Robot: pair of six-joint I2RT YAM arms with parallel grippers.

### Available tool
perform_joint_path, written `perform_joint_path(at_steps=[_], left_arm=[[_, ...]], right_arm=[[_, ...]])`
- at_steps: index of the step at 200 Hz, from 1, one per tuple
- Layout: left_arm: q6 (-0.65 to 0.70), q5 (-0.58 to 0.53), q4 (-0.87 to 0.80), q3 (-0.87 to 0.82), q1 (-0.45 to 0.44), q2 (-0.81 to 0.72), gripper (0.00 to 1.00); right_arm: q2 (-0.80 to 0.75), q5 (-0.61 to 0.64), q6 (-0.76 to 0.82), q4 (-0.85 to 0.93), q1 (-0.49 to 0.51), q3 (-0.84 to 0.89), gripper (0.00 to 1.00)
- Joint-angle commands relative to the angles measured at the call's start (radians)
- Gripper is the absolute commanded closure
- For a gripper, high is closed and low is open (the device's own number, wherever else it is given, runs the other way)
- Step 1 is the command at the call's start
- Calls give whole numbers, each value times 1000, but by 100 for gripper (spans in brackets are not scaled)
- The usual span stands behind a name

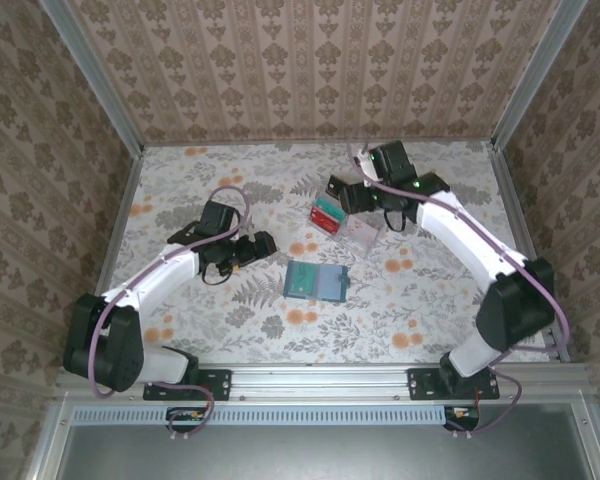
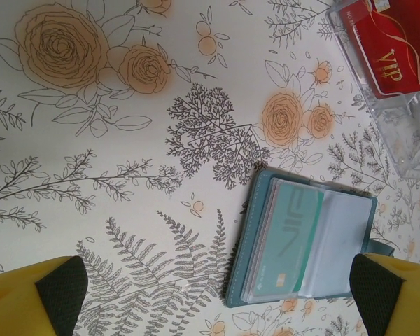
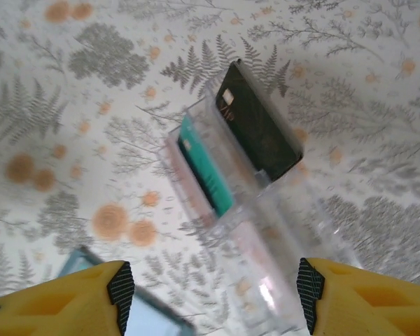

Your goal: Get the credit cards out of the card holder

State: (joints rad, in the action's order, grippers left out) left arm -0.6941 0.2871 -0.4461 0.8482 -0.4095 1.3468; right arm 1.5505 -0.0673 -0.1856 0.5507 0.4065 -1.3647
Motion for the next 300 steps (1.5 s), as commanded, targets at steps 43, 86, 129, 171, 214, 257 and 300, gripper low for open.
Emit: perform_joint_path(at_steps=[43,86,129,171,214,257,300], left_arm=[[64,-43,-75,70,-11,48,3],[63,-39,-76,89,-80,82,8],[73,-2,-74,130,-142,156,30],[28,60,-14,120,-166,221,52],[26,108,43,111,-182,260,69],[24,95,47,122,-190,302,77],[9,73,55,113,-194,333,78]], right_arm=[[-113,-138,-648,-295,156,392,33],[17,-141,-857,-447,294,449,46],[72,-95,-904,-455,328,452,51],[149,-126,-906,-480,324,452,61],[211,-143,-872,-481,320,434,70],[217,-147,-855,-524,307,459,78],[221,-155,-830,-535,299,469,81]])
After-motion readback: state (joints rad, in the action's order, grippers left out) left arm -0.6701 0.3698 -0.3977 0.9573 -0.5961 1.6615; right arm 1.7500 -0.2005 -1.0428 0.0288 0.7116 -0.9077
